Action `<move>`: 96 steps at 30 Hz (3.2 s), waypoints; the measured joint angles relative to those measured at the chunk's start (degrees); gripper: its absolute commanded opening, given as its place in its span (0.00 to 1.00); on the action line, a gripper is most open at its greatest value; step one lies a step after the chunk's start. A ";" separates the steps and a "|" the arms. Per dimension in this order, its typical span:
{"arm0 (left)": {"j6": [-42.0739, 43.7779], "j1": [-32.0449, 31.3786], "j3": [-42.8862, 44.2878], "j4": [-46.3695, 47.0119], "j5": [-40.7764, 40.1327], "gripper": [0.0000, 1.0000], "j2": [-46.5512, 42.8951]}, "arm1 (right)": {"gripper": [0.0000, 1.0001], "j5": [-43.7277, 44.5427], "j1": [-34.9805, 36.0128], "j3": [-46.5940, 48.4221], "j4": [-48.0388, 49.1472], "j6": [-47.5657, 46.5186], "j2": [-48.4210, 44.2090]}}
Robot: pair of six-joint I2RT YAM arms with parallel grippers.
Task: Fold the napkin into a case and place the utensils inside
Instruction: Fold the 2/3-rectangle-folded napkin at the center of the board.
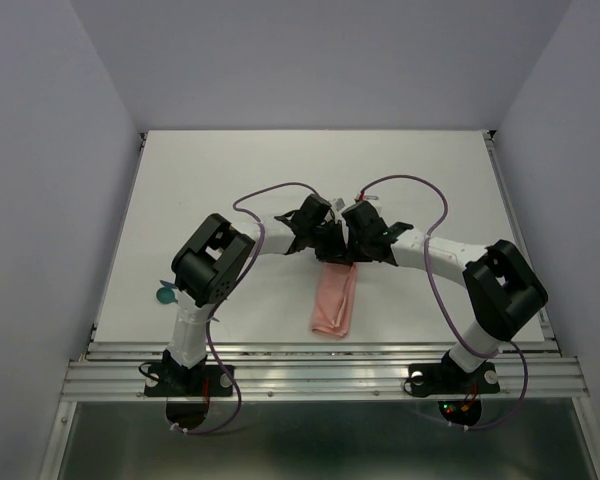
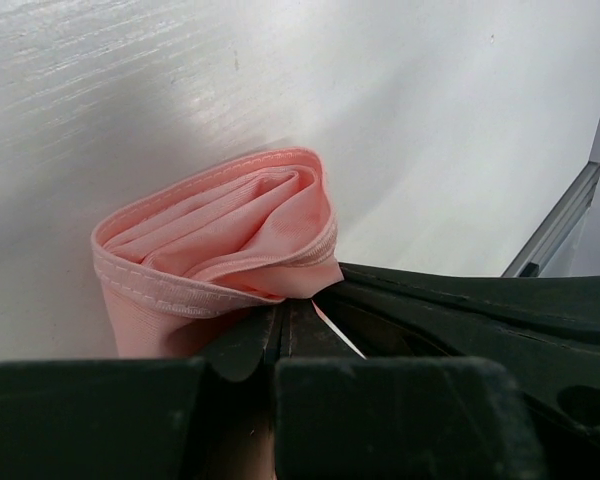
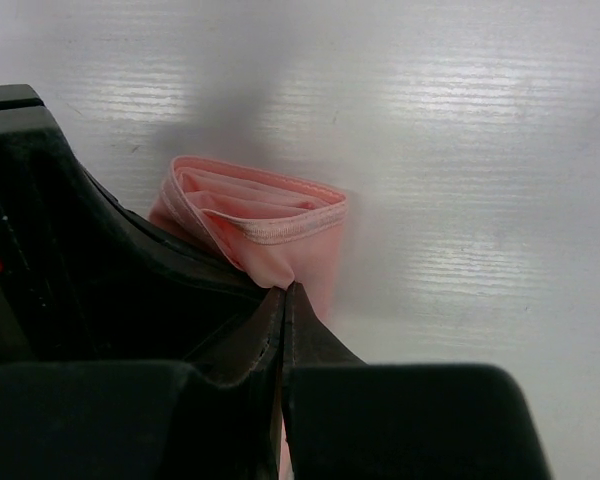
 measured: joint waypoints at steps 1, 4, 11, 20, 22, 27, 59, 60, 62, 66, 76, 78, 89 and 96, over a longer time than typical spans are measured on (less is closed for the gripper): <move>0.00 0.00 -0.02 0.04 -0.09 0.00 -0.02 | 0.01 0.02 -0.02 -0.20 0.00 0.24 0.00; 0.13 0.00 -0.22 0.28 -0.17 0.00 -0.04 | 0.01 0.07 -0.02 -0.44 0.00 0.61 0.13; 1.55 0.00 -3.30 -1.29 -1.22 0.00 -4.11 | 0.01 -0.26 0.02 -0.46 0.17 1.38 1.84; 4.17 -0.07 -3.37 -4.81 -2.38 0.00 -9.51 | 0.01 -0.42 0.00 -0.46 0.70 1.77 3.19; 4.59 -0.07 -3.39 -5.60 -2.80 0.00 -9.51 | 0.01 -0.42 0.00 -0.46 0.70 1.81 3.17; 5.27 -0.07 -4.37 -7.04 -3.43 0.00 -9.46 | 0.01 -0.46 0.00 -0.46 0.66 2.21 2.84; 2.62 -0.07 -2.43 -1.68 -2.29 0.00 -2.73 | 0.01 -1.18 0.00 -0.98 0.39 3.72 -0.74; 2.60 -0.07 -2.43 -1.51 -2.47 0.00 -2.73 | 0.01 -1.09 0.00 -1.01 0.37 3.76 -0.74; 2.47 -0.07 -2.43 -1.36 -2.75 0.00 -2.73 | 0.01 -0.94 0.00 -1.01 0.33 3.91 -0.74; 2.05 -0.07 -2.43 -0.66 -3.04 0.00 -2.67 | 0.01 -0.63 0.00 -1.01 -0.20 3.93 -1.01; 0.24 -0.15 -1.36 0.46 -2.84 0.00 -1.44 | 0.01 -0.42 0.00 -1.01 -1.11 4.37 -1.84; 0.04 -0.22 -1.29 0.66 -2.60 0.00 -1.27 | 0.01 -0.31 0.00 -1.01 -1.11 4.50 -1.68; 2.54 -0.22 -1.29 -3.67 -2.97 0.00 -5.51 | 0.01 0.39 0.00 -1.42 -1.18 4.76 -1.66; 5.64 0.57 -1.29 -5.92 -3.45 0.00 -10.03 | 0.01 0.66 0.02 -1.42 -1.16 4.76 -1.66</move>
